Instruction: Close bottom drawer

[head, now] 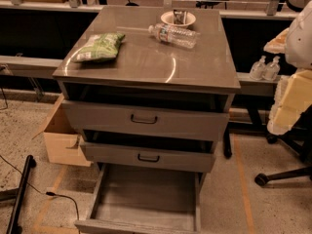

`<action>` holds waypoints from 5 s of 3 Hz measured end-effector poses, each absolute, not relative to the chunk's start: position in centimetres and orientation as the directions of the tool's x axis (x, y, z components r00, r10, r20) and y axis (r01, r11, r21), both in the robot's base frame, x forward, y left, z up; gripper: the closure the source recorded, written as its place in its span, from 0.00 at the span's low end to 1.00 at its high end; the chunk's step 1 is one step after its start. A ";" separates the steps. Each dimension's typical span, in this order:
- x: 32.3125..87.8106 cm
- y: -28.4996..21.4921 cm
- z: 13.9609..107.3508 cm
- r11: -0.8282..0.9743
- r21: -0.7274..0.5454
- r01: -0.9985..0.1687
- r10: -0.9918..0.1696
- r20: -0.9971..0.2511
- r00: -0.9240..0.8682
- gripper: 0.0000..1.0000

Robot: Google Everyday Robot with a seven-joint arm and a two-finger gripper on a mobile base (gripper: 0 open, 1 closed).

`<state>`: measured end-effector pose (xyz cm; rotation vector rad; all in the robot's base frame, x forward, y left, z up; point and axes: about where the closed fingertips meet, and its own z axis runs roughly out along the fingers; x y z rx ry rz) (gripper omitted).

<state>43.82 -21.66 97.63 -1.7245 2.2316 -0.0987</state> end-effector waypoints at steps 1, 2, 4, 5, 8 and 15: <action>43.8 -21.7 97.6 0.270 -0.246 -0.931 -0.953 -0.207 -0.221 0.00; 43.8 -21.6 97.8 0.270 -0.254 -0.929 -0.953 -0.209 -0.220 0.13; 43.4 -21.1 86.5 0.233 -0.187 -0.954 -0.945 -0.273 -0.178 0.60; 43.0 -19.7 77.8 0.215 -0.135 -0.967 -0.927 -0.341 -0.158 0.85; 43.1 -18.7 72.4 0.238 -0.109 -0.965 -0.910 -0.373 -0.182 1.00; 43.8 -10.9 38.6 0.261 -0.097 -0.961 -0.853 -0.488 -0.182 1.00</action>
Offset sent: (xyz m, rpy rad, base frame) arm 0.0000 0.0000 0.0000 0.0000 0.0000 0.0000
